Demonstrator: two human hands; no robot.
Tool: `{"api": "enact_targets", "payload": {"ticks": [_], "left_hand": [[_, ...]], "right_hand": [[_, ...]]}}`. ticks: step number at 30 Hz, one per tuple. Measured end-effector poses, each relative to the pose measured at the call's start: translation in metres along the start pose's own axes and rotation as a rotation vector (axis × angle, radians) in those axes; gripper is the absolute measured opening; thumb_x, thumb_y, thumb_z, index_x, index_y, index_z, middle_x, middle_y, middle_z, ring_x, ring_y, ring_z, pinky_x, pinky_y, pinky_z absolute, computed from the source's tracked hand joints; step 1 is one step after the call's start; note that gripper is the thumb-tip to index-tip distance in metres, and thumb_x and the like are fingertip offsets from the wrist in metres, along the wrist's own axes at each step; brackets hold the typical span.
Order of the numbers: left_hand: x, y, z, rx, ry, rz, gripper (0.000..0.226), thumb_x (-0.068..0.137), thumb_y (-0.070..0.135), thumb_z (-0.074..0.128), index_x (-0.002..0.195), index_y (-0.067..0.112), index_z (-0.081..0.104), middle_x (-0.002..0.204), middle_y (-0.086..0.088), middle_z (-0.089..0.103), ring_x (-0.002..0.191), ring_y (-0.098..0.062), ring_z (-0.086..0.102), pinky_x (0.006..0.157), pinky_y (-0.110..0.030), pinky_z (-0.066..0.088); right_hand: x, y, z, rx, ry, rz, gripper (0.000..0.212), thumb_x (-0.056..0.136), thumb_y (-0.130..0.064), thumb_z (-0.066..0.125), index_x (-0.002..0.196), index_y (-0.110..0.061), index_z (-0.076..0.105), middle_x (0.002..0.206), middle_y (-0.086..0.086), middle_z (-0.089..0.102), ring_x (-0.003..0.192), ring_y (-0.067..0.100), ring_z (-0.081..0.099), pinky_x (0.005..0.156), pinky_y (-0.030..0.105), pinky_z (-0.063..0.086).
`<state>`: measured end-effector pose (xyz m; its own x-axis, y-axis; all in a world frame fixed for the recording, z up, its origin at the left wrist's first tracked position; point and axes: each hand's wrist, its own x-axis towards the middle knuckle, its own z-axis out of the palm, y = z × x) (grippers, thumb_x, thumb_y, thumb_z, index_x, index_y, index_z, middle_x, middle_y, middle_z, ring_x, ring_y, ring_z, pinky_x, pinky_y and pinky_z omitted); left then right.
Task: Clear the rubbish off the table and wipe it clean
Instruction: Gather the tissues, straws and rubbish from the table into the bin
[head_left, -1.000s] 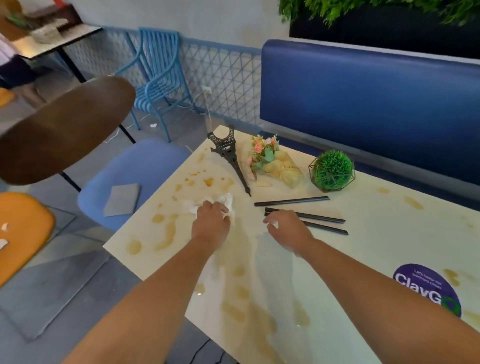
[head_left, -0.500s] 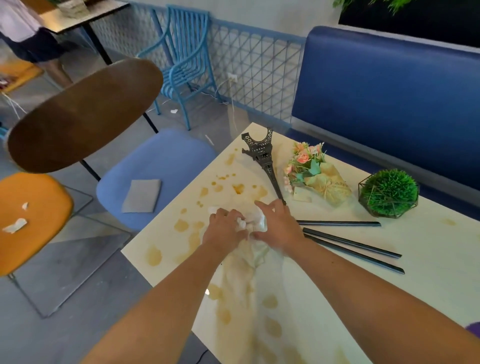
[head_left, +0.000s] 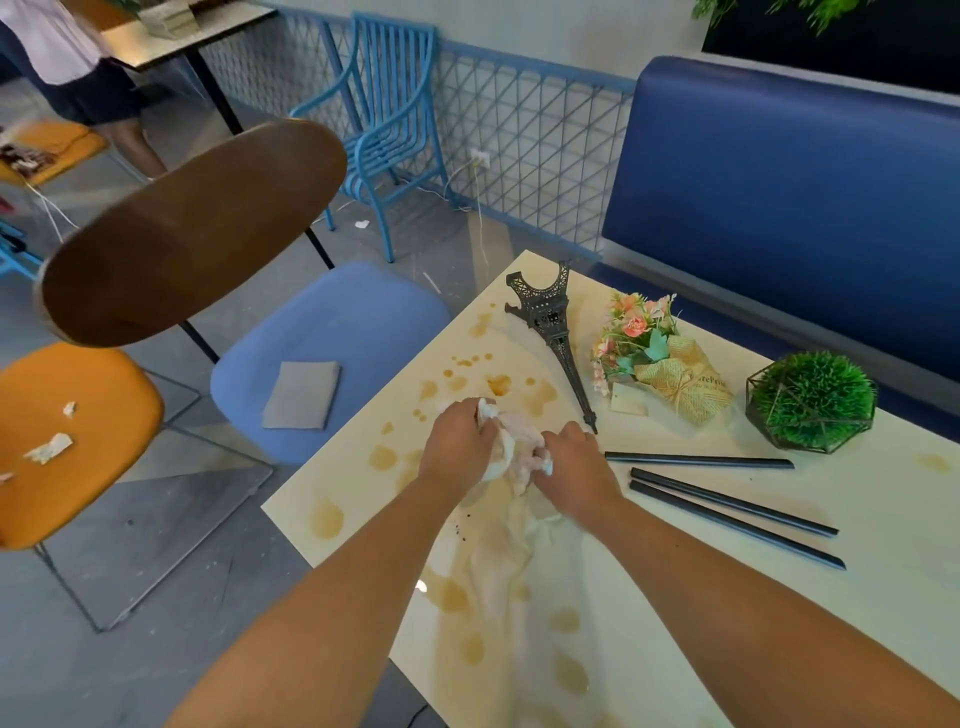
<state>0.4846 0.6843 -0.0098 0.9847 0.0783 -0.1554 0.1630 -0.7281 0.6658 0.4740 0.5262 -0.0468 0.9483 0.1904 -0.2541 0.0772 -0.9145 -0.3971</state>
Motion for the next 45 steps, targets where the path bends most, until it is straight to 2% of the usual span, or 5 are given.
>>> {"api": "enact_targets", "payload": {"ticks": [13, 20, 26, 35, 45], "left_hand": [[-0.008, 0.017, -0.030, -0.594, 0.111, -0.417, 0.034, 0.098, 0.023, 0.035, 0.104, 0.007, 0.064, 0.102, -0.007, 0.065, 0.092, -0.024, 0.059, 0.082, -0.037, 0.047], [-0.015, 0.033, -0.044, -0.859, 0.007, -0.493, 0.044, 0.064, 0.060, 0.040, 0.078, 0.020, 0.055, 0.081, -0.006, 0.053, 0.096, -0.022, 0.058, 0.083, -0.038, 0.042], [-0.019, 0.038, -0.057, -0.832, -0.026, -0.491, 0.023, 0.091, 0.037, 0.054, 0.096, 0.018, 0.065, 0.100, -0.003, 0.057, 0.081, -0.019, 0.054, 0.076, -0.032, 0.046], [-0.027, 0.036, -0.065, -1.078, -0.104, -0.546, 0.023, 0.097, 0.018, 0.036, 0.084, 0.014, 0.054, 0.084, -0.003, 0.055, 0.062, -0.015, 0.049, 0.052, -0.023, 0.039], [-0.031, 0.027, -0.068, -1.003, -0.169, -0.516, 0.027, 0.099, 0.025, 0.050, 0.110, 0.006, 0.065, 0.117, -0.016, 0.067, 0.092, -0.024, 0.068, 0.083, -0.038, 0.059]], "right_hand": [[-0.010, -0.039, -0.064, 0.998, 0.184, 0.293, 0.016, 0.092, -0.007, 0.039, 0.107, -0.012, 0.043, 0.084, 0.003, 0.048, 0.071, 0.021, 0.046, 0.065, 0.046, 0.050], [-0.020, -0.058, -0.079, 0.998, -0.003, 0.283, 0.026, 0.090, -0.003, 0.040, 0.079, -0.012, 0.061, 0.078, -0.004, 0.047, 0.064, 0.016, 0.044, 0.056, 0.027, 0.032], [-0.031, -0.068, -0.079, 1.078, -0.106, 0.149, 0.060, 0.078, -0.070, 0.061, 0.127, -0.038, 0.047, 0.118, -0.011, 0.052, 0.106, 0.011, 0.052, 0.083, 0.032, 0.040], [-0.029, -0.079, -0.066, 0.867, -0.113, -0.063, 0.024, 0.084, -0.034, 0.074, 0.102, -0.023, 0.063, 0.095, -0.009, 0.064, 0.087, 0.010, 0.058, 0.069, 0.022, 0.042], [-0.024, -0.086, -0.065, 0.595, 0.178, 0.076, 0.033, 0.079, -0.044, 0.072, 0.071, -0.020, 0.051, 0.063, -0.006, 0.053, 0.059, 0.015, 0.045, 0.055, 0.031, 0.031]]}}
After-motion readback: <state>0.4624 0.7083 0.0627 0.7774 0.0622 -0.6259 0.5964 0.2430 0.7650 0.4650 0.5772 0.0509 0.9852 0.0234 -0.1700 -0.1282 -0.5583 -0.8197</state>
